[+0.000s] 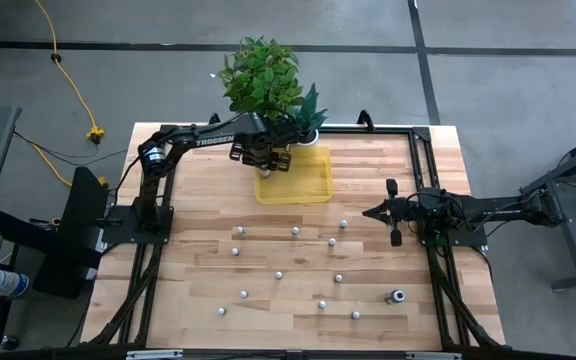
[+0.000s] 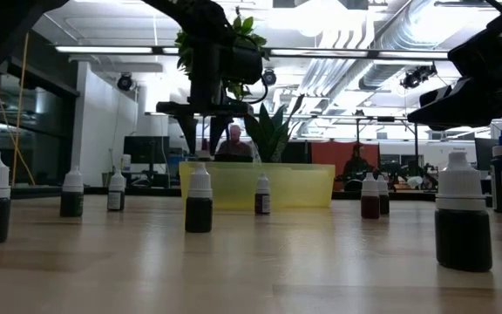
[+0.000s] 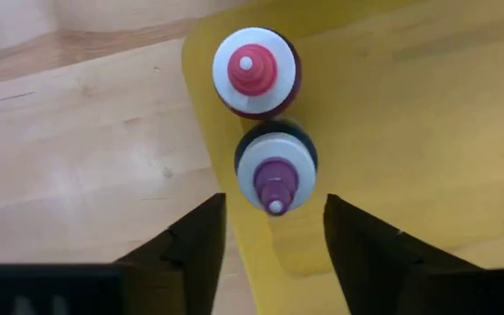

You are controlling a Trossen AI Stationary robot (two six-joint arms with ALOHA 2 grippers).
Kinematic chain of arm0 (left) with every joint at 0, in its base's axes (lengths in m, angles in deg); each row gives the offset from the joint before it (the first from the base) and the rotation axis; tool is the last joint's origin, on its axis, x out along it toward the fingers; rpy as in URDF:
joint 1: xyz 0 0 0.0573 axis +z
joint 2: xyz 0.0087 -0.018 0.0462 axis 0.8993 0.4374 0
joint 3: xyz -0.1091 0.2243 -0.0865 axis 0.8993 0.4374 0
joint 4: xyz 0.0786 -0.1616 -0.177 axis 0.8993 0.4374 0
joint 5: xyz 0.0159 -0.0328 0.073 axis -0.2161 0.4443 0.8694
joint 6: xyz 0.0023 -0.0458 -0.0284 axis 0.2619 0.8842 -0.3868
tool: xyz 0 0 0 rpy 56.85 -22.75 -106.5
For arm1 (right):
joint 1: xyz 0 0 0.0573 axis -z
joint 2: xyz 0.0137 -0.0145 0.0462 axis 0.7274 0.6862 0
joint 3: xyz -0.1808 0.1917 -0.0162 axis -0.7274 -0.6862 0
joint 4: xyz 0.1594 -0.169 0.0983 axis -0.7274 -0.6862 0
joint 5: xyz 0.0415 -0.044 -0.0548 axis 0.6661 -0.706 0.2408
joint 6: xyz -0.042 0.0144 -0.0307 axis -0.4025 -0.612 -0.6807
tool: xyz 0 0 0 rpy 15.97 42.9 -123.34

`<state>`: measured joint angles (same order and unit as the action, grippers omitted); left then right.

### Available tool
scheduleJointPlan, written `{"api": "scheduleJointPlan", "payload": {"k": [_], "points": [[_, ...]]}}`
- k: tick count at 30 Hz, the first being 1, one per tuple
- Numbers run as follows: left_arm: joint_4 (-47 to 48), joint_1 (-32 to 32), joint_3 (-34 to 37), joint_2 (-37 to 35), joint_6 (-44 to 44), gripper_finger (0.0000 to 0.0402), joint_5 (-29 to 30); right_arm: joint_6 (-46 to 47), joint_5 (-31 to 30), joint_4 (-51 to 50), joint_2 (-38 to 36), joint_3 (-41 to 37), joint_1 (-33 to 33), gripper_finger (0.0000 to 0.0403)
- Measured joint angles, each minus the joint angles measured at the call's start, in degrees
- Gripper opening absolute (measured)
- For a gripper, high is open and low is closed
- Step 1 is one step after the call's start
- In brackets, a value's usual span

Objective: Pick & Place food coloring
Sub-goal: Put the top left small black food coloring bottle into the yellow bin

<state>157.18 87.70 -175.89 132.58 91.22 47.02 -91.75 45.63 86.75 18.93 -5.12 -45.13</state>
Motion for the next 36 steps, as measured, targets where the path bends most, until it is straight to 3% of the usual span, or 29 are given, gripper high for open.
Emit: {"api": "scheduleJointPlan", "payload": {"k": [11,19,26,36], "points": [[0.13,-1.43,-2.25,-0.02,-4.26,0.0255,1.12,0.01,0.02,0.0,0.0,0.0,-0.01,0.0],[4.93,-5.82,-9.63,-0.04,-9.84,0.0257,3.14,0.02,0.02,0.0,0.0,0.0,-0.02,0.0],[9.39,-12.1,-16.86,-0.13,-22.42,0.0257,2.97,0.0,0.0,0.0,0.0,0.0,0.0,0.0],[7.36,-20.73,-19.69,-0.15,-37.04,0.0257,-1.34,0.02,0.02,-0.02,0.0,0.0,0.0,0.0]]}}
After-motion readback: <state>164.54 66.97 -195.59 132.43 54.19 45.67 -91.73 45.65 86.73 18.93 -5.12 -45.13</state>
